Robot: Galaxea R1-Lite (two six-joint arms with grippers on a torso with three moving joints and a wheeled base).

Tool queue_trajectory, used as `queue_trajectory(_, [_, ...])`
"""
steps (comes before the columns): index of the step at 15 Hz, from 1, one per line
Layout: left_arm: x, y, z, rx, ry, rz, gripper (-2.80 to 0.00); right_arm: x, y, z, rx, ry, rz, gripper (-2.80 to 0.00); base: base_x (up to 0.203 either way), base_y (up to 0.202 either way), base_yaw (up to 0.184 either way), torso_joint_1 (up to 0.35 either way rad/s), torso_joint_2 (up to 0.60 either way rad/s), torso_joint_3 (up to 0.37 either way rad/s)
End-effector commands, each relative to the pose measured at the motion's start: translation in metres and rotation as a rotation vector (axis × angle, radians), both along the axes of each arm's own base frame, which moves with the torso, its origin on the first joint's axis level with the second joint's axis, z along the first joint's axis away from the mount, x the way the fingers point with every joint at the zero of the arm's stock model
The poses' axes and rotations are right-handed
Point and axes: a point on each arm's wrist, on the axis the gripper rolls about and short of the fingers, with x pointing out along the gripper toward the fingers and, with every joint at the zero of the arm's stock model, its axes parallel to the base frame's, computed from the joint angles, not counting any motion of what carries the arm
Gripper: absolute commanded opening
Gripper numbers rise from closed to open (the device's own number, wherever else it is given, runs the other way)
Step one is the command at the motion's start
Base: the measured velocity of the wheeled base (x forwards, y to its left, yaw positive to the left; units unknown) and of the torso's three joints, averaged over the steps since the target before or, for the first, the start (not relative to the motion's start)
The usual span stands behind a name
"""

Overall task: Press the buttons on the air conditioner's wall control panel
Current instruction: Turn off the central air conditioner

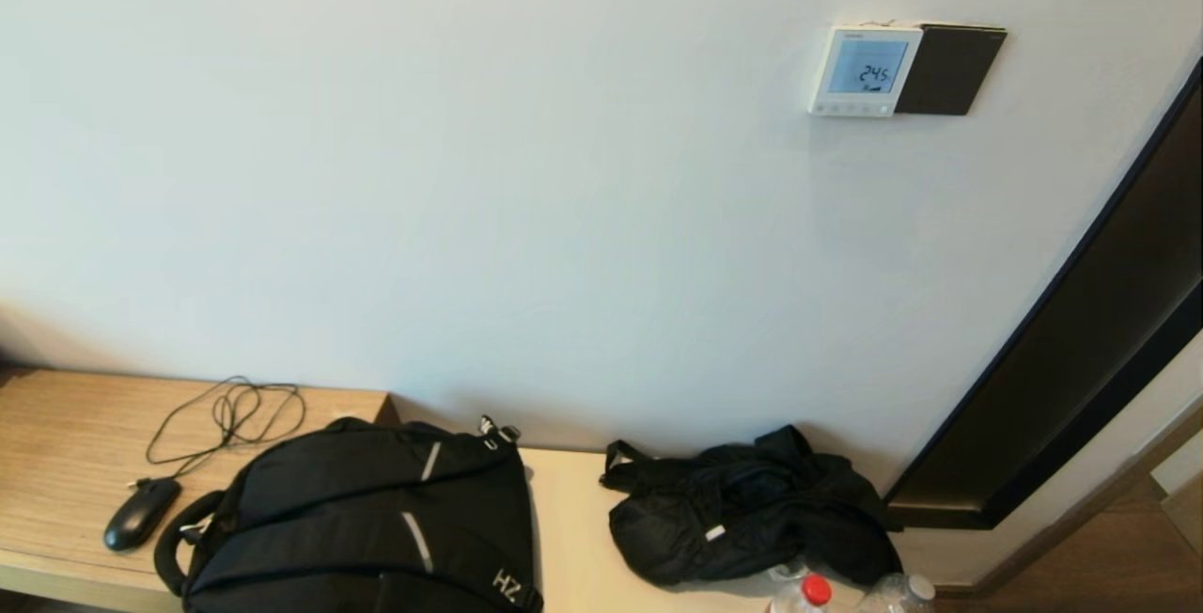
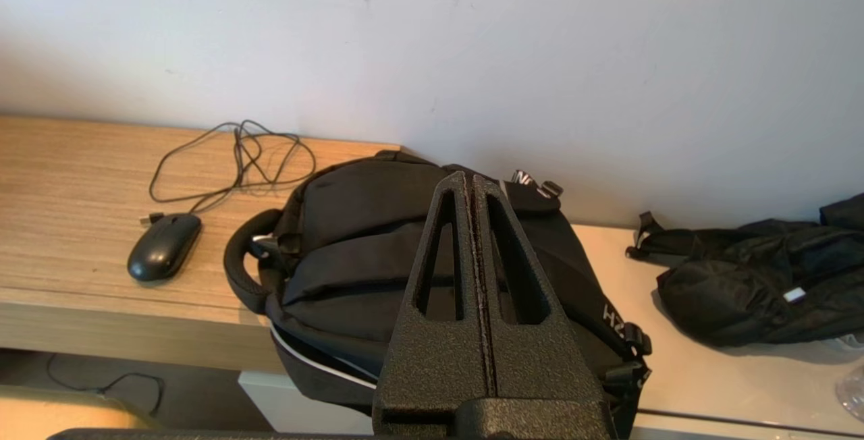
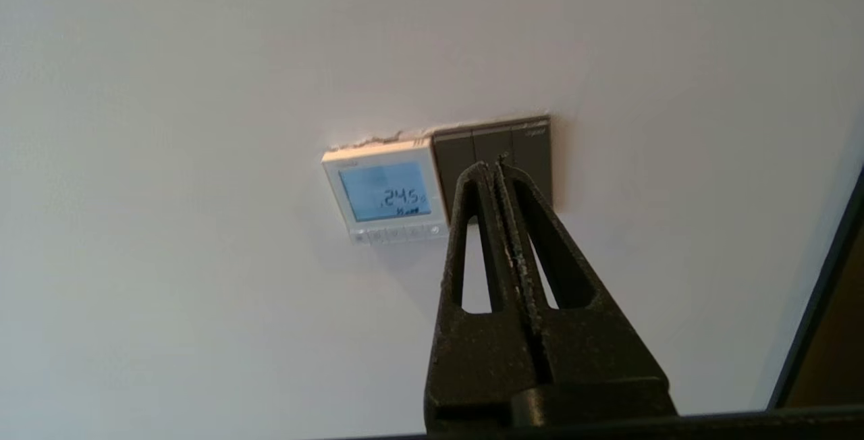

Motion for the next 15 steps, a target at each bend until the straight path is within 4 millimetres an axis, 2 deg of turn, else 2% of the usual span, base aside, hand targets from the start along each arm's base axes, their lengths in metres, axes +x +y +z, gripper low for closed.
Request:
queue_trajectory(1, [0.000,0.000,0.000,0.000,-0.001,0.000,-2.80,0.021,0.007,-0.012,0.008,0.052,0.023,-2.80,0.000,0.000,0.000,0.000,0.00,0.000])
queue_trajectory(8, [0.000,0.000,0.000,0.000,-0.001,0.000,-2.80,0.058,0.014,-0.023,0.039,0.054,0.025,-2.80,0.000,0.000,0.000,0.000,0.00,0.000])
queue_trajectory(15, [0.000,0.000,0.000,0.000,0.001,0.000,-2.80,0.115,0.020,-0.050,-0.025,0.056,-0.108,-2.80,0.000,0.000,0.000,0.000,0.00,0.000])
